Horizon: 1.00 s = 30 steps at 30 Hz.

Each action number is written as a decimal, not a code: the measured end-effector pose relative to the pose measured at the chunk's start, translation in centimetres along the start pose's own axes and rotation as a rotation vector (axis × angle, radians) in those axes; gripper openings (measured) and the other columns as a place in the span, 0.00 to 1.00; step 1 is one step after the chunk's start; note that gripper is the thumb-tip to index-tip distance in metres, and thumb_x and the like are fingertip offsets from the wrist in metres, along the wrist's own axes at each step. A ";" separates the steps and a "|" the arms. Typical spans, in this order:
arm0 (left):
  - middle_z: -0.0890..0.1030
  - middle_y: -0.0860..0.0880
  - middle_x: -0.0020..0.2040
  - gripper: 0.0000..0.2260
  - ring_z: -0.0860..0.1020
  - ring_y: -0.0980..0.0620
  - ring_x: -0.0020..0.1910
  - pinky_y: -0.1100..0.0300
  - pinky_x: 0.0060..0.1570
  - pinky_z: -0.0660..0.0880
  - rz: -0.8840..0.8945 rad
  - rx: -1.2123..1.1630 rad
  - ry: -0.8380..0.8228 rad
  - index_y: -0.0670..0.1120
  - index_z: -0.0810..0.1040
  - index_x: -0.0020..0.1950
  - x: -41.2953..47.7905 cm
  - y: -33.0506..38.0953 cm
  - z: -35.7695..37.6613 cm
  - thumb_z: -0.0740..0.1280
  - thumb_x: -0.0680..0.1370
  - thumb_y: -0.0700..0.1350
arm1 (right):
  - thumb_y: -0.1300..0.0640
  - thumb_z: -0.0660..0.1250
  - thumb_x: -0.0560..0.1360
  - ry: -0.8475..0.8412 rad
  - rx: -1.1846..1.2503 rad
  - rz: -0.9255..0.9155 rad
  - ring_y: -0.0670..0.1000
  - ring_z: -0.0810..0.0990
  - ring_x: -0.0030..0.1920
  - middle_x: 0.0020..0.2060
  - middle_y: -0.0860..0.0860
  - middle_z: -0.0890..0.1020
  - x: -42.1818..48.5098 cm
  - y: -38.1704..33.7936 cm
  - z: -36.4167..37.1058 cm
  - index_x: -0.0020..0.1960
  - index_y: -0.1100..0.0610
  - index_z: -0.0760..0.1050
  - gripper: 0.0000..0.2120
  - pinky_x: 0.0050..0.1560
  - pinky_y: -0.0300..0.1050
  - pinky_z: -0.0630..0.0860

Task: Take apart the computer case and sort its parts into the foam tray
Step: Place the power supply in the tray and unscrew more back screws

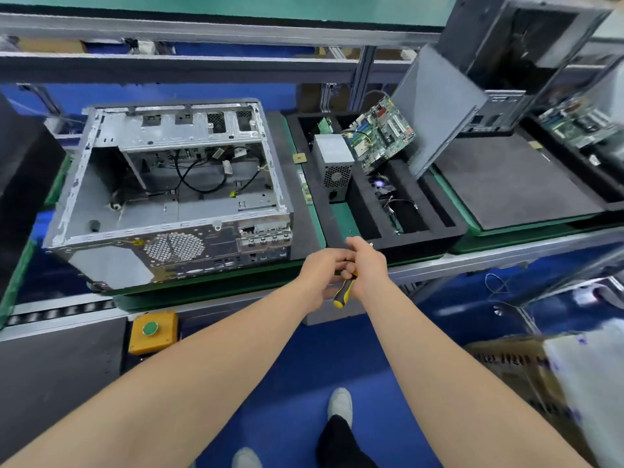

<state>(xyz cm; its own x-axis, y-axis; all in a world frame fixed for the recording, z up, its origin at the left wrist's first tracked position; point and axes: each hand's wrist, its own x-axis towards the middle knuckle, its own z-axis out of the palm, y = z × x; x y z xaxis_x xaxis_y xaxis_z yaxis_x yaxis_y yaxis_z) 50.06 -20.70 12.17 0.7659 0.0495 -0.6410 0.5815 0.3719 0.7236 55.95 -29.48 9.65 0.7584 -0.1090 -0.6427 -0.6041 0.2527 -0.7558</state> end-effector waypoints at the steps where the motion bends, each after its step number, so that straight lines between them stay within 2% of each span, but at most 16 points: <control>1: 0.84 0.48 0.40 0.11 0.80 0.52 0.35 0.59 0.36 0.82 0.001 0.014 0.001 0.46 0.86 0.53 0.9 0.4 0.9 0.71 0.75 0.49 | 0.61 0.72 0.77 0.005 -0.015 -0.008 0.49 0.62 0.24 0.30 0.53 0.71 1.1 -0.9 -0.3 0.48 0.61 0.78 0.05 0.23 0.40 0.60; 4: 0.87 0.46 0.45 0.09 0.83 0.51 0.33 0.58 0.31 0.82 -0.015 0.013 0.022 0.47 0.85 0.51 3.4 1.4 3.0 0.71 0.77 0.50 | 0.62 0.72 0.76 -0.001 -0.067 -0.027 0.49 0.62 0.21 0.29 0.54 0.74 4.5 -3.4 -0.9 0.45 0.62 0.78 0.04 0.23 0.39 0.61; 6: 0.88 0.48 0.42 0.06 0.84 0.53 0.31 0.59 0.27 0.80 -0.019 -0.004 0.046 0.49 0.84 0.47 5.1 2.0 4.0 0.72 0.77 0.51 | 0.62 0.70 0.76 -0.018 -0.099 -0.022 0.49 0.62 0.21 0.29 0.54 0.75 6.6 -4.8 -1.0 0.47 0.62 0.80 0.03 0.23 0.40 0.61; 8: 0.87 0.50 0.40 0.05 0.86 0.50 0.37 0.58 0.31 0.80 -0.013 0.005 0.086 0.51 0.82 0.46 6.7 2.7 4.8 0.72 0.77 0.51 | 0.61 0.68 0.78 -0.047 -0.129 -0.011 0.49 0.64 0.21 0.31 0.54 0.76 8.6 -5.8 -0.8 0.49 0.61 0.82 0.05 0.23 0.39 0.62; 10: 0.87 0.50 0.40 0.02 0.84 0.51 0.41 0.60 0.31 0.80 0.010 0.033 0.123 0.51 0.82 0.49 8.1 3.4 5.2 0.70 0.77 0.46 | 0.61 0.66 0.79 -0.074 -0.166 -0.001 0.48 0.65 0.19 0.30 0.54 0.77 10.4 -6.7 -0.4 0.49 0.61 0.83 0.07 0.22 0.38 0.63; 12: 0.86 0.47 0.47 0.09 0.84 0.53 0.38 0.63 0.30 0.79 0.058 0.042 0.120 0.48 0.83 0.55 9.4 3.9 5.5 0.70 0.76 0.40 | 0.62 0.66 0.79 -0.084 -0.201 0.016 0.47 0.66 0.19 0.27 0.52 0.78 11.8 -7.3 0.1 0.50 0.62 0.83 0.07 0.24 0.39 0.66; 14: 0.85 0.46 0.51 0.14 0.85 0.54 0.37 0.62 0.34 0.80 0.103 0.071 0.118 0.48 0.82 0.60 10.3 4.2 5.6 0.70 0.75 0.39 | 0.62 0.67 0.78 -0.078 -0.234 0.028 0.48 0.68 0.20 0.25 0.51 0.79 13.0 -7.8 0.6 0.49 0.62 0.82 0.06 0.27 0.41 0.68; 17: 0.85 0.46 0.53 0.16 0.85 0.49 0.46 0.55 0.46 0.82 0.127 0.120 0.123 0.49 0.79 0.63 11.5 4.6 5.7 0.73 0.75 0.42 | 0.58 0.67 0.78 -0.068 -0.241 0.050 0.51 0.72 0.27 0.31 0.54 0.80 14.3 -8.2 1.1 0.53 0.62 0.79 0.08 0.34 0.44 0.72; 19: 0.84 0.45 0.52 0.20 0.83 0.48 0.48 0.52 0.50 0.82 0.141 0.186 0.134 0.50 0.77 0.64 12.2 4.7 5.7 0.75 0.73 0.42 | 0.56 0.65 0.80 -0.109 -0.180 0.099 0.50 0.71 0.25 0.33 0.54 0.78 14.8 -8.5 1.3 0.58 0.62 0.78 0.12 0.31 0.43 0.71; 21: 0.83 0.49 0.53 0.24 0.82 0.50 0.51 0.51 0.51 0.82 0.191 0.313 0.153 0.50 0.75 0.64 12.6 4.9 5.7 0.78 0.70 0.42 | 0.56 0.62 0.81 -0.140 -0.125 0.139 0.49 0.69 0.23 0.33 0.54 0.77 15.2 -8.9 1.5 0.57 0.62 0.78 0.12 0.26 0.41 0.68; 24: 0.82 0.55 0.52 0.24 0.80 0.58 0.50 0.64 0.41 0.76 0.325 0.529 0.264 0.52 0.74 0.63 13.1 5.3 5.4 0.79 0.70 0.45 | 0.60 0.59 0.81 -0.204 -0.107 0.160 0.55 0.75 0.31 0.33 0.57 0.80 15.3 -8.9 1.7 0.55 0.63 0.76 0.10 0.34 0.47 0.74; 26: 0.82 0.53 0.53 0.21 0.80 0.57 0.52 0.71 0.39 0.70 0.373 0.612 0.379 0.50 0.75 0.64 13.3 5.4 4.9 0.76 0.73 0.41 | 0.62 0.60 0.83 -0.281 -0.146 0.149 0.60 0.82 0.43 0.42 0.61 0.83 15.1 -8.7 1.8 0.57 0.64 0.77 0.09 0.47 0.53 0.81; 27: 0.82 0.52 0.53 0.19 0.80 0.55 0.52 0.72 0.38 0.68 0.380 0.621 0.430 0.50 0.75 0.63 13.3 5.4 4.7 0.74 0.74 0.40 | 0.63 0.61 0.84 -0.324 -0.177 0.137 0.60 0.83 0.46 0.46 0.61 0.83 14.9 -8.6 2.0 0.58 0.64 0.77 0.08 0.50 0.54 0.82; 30: 0.81 0.50 0.53 0.15 0.78 0.54 0.51 0.70 0.39 0.70 0.420 0.595 0.553 0.49 0.73 0.58 12.8 5.2 4.3 0.70 0.76 0.35 | 0.69 0.65 0.81 -0.449 -0.282 0.062 0.56 0.83 0.49 0.50 0.61 0.82 14.2 -8.6 3.3 0.62 0.64 0.78 0.10 0.46 0.49 0.84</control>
<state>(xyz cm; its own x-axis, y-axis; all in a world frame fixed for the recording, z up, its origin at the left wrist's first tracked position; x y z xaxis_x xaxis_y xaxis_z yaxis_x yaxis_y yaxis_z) 64.05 -22.14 8.83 0.7950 0.5671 -0.2153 0.4475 -0.3085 0.8394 72.69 -30.04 7.48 0.7117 0.3353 -0.6172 -0.6470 -0.0292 -0.7619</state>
